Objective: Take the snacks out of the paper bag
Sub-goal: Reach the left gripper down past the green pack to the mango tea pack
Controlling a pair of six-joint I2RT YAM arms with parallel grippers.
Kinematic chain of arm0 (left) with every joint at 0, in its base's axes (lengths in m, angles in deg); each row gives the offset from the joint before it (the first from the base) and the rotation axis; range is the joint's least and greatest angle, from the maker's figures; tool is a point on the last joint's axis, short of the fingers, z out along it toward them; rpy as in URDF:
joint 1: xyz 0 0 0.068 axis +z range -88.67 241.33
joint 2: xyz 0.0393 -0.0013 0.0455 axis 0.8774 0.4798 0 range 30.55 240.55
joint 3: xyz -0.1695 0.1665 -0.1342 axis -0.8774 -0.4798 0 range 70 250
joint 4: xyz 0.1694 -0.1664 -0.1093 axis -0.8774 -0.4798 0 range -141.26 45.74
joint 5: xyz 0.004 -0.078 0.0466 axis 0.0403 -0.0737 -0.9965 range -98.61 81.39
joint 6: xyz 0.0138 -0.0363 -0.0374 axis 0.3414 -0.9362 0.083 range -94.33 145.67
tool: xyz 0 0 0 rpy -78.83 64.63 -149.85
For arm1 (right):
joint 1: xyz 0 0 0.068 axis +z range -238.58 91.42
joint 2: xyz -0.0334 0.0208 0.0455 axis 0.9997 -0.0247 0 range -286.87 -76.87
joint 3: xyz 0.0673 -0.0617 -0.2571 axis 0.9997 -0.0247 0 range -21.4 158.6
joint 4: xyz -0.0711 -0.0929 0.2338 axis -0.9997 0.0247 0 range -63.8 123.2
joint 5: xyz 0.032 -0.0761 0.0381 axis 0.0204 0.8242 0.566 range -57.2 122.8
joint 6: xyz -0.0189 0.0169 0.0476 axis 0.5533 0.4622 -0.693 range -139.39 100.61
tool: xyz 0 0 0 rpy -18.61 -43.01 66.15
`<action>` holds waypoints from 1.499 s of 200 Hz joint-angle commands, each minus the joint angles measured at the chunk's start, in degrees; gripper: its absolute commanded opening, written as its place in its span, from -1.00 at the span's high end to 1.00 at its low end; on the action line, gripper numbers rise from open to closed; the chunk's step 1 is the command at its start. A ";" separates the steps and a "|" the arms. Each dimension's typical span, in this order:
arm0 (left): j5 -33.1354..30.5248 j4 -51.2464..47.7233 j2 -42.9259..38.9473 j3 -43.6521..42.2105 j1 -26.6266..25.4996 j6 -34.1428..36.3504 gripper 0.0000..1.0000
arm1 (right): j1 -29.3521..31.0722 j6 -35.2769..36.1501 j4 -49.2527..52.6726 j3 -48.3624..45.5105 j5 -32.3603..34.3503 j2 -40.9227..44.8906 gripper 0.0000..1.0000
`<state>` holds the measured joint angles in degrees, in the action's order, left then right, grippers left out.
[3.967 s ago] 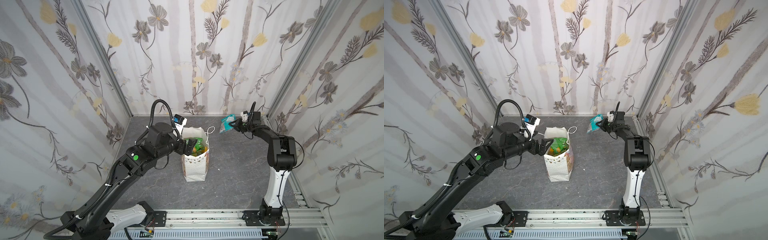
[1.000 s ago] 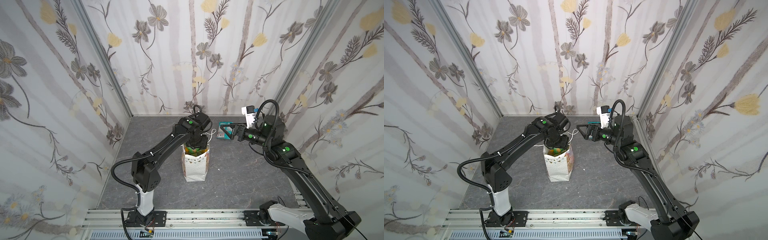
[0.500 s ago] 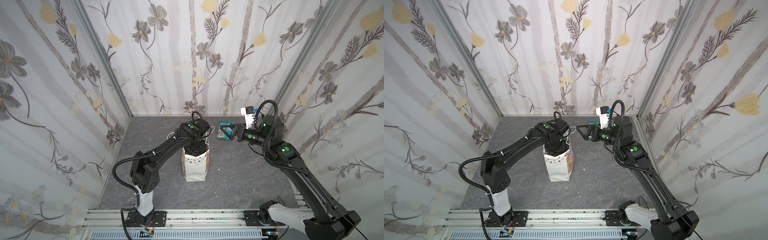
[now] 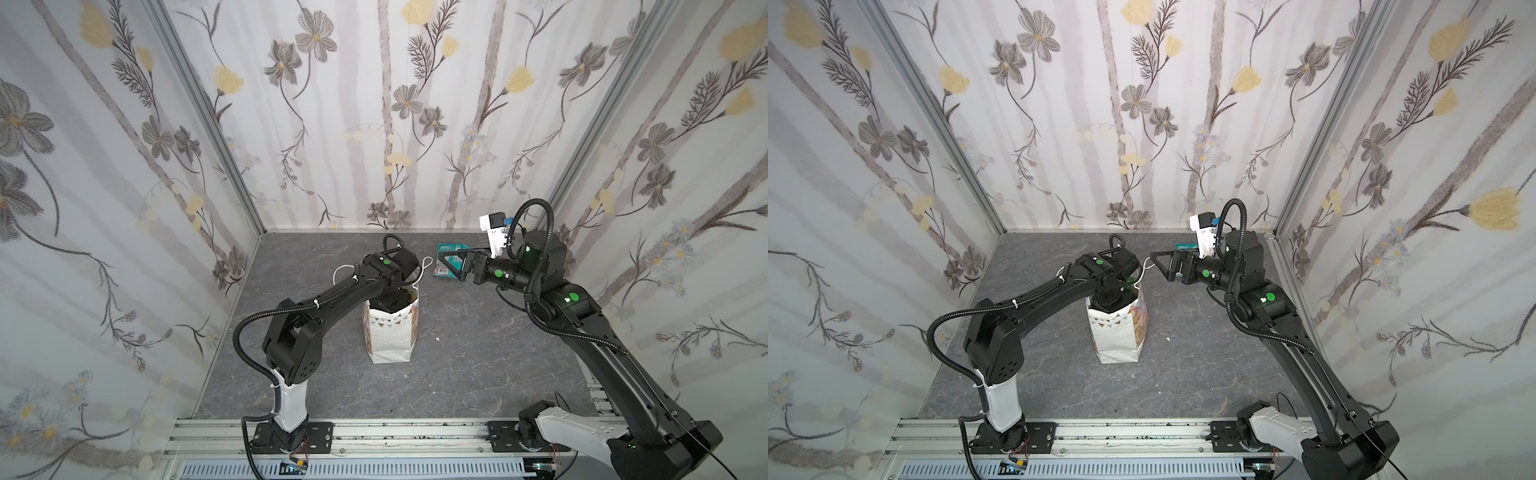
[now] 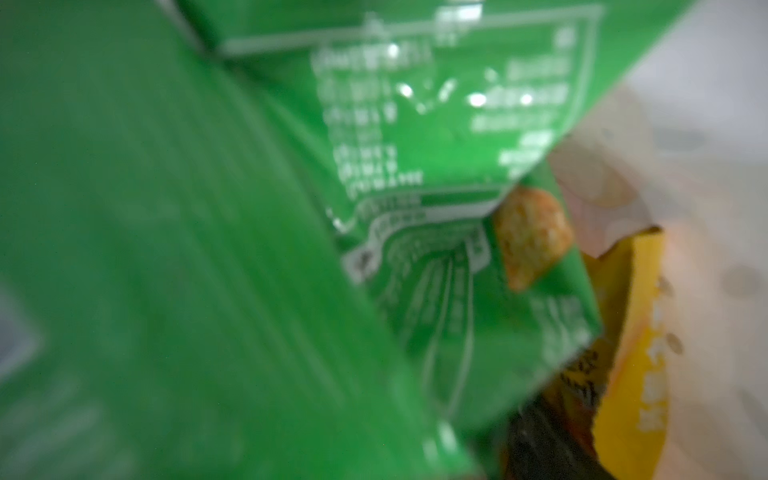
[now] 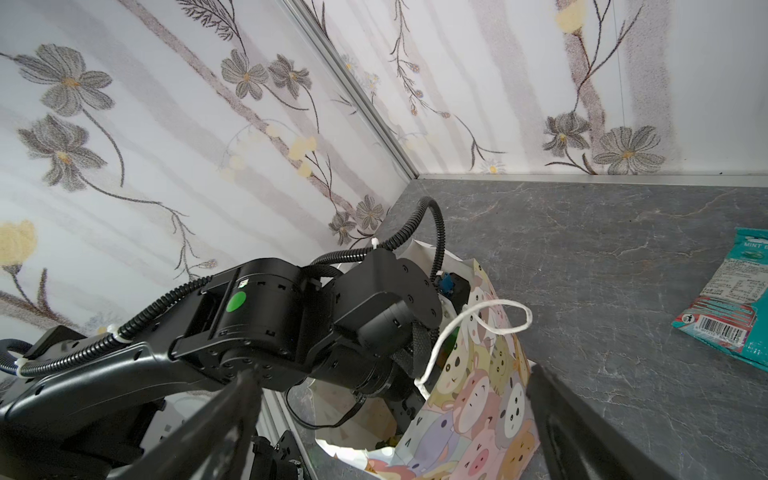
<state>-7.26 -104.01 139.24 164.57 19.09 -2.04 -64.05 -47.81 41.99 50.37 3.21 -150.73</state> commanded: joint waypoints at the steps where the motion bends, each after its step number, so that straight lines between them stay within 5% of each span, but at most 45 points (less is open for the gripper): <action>1: 1.09 0.41 0.29 -1.12 0.14 -1.35 -0.53 | 0.34 0.56 -0.14 0.48 1.04 -0.05 -0.99; 77: 3.93 5.57 0.69 -6.84 1.42 -2.57 -0.44 | 0.84 0.73 0.56 0.83 1.72 0.38 -0.99; 146: 3.72 5.05 -0.47 -6.76 1.38 -2.87 0.48 | 1.38 0.30 0.41 1.21 2.25 0.74 -0.99; 216: 2.63 3.29 -2.50 -4.36 1.37 -2.42 1.00 | 1.61 0.31 0.29 1.30 2.60 0.45 -0.99; 300: 0.56 0.71 -4.10 -0.58 1.35 -1.92 1.00 | 1.70 0.39 0.49 1.44 2.86 0.83 -0.99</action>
<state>-5.58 -100.88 135.89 162.66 20.51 -4.09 -62.39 -47.79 42.41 51.37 5.33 -150.05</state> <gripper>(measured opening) 0.193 0.993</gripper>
